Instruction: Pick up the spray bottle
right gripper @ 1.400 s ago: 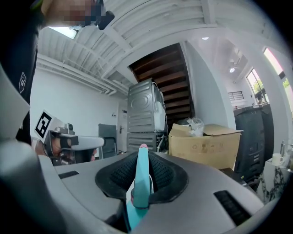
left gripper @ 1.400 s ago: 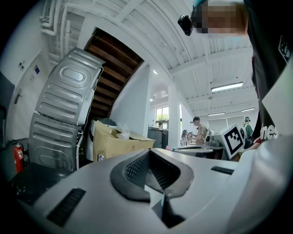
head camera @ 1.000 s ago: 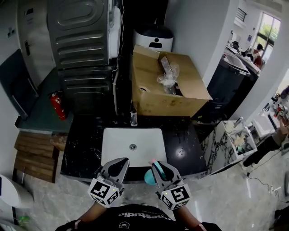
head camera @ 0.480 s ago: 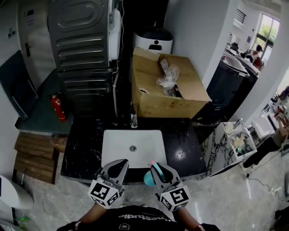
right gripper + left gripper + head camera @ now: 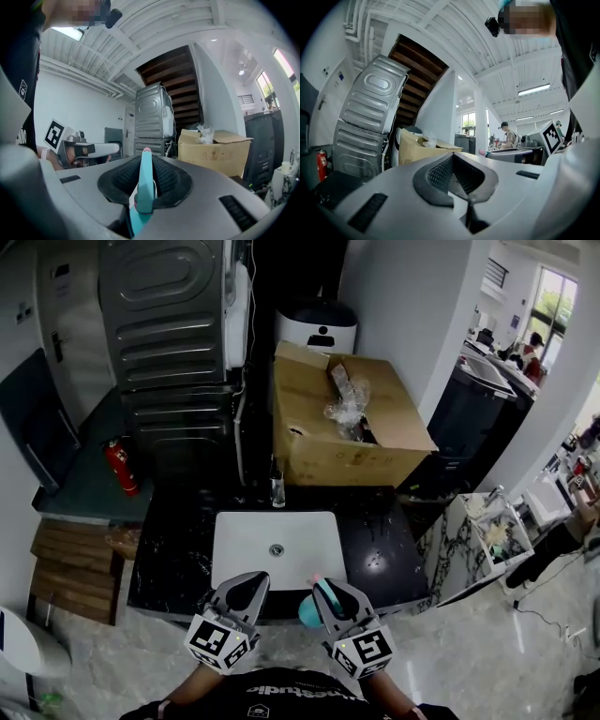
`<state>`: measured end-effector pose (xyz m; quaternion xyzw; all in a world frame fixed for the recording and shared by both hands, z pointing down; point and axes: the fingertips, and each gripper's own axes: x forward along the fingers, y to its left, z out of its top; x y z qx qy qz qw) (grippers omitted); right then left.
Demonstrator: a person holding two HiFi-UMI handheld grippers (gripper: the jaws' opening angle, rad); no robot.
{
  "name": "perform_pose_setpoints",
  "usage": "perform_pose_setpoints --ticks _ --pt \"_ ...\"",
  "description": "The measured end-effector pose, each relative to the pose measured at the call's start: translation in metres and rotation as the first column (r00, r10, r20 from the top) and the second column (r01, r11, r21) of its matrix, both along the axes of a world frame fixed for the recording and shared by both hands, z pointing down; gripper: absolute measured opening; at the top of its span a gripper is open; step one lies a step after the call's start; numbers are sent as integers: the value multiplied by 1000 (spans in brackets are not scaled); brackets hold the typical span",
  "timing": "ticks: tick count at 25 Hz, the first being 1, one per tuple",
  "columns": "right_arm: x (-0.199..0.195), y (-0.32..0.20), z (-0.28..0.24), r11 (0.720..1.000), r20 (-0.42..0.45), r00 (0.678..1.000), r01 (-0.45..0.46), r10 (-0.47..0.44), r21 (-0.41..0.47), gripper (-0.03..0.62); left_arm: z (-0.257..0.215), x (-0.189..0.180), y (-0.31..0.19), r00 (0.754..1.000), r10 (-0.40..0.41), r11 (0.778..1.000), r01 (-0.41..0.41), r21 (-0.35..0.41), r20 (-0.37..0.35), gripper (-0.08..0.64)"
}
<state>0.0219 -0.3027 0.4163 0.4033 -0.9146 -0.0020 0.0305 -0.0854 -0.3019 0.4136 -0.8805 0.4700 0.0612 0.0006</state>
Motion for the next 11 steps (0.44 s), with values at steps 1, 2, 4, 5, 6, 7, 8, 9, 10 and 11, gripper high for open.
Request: perform_pose_setpoints --ticks 1,2,4,5,6,7,8,9,10,11 --pt "0 0 -1 1000 0 1000 1 -1 1 94 0 0 0 1000 -1 1000 1 -1 -1 14" --pt "-1 1 -1 1000 0 1000 1 -1 -1 94 0 0 1 1000 1 1000 -1 -3 -3 14" --pt "-1 2 1 1000 4 1000 2 -2 -9 95 1 1 1 1000 6 1000 -6 -5 -7 14" --pt "-1 2 1 1000 5 1000 3 -3 -12 94 0 1 1 1000 7 1000 -7 -5 -8 14" --pt "-2 2 1 1000 5 1000 4 -4 -12 94 0 2 1 1000 8 1000 -8 -5 -8 14" --pt "-2 3 1 1000 4 1000 4 -4 -11 94 0 1 2 1000 9 1000 -9 -5 -7 14" --pt "-2 3 2 1000 3 1000 3 -3 -10 95 0 1 2 1000 10 1000 -10 -4 -6 14" --pt "-2 3 2 1000 2 1000 2 -2 -9 95 0 1 2 1000 10 1000 -10 -4 -5 14" --pt "-2 3 2 1000 2 1000 1 -1 -8 94 0 1 3 1000 9 1000 -9 -4 -5 14" --pt "-2 3 2 1000 2 1000 0 0 -8 95 0 0 3 1000 8 1000 -8 -3 -4 14"
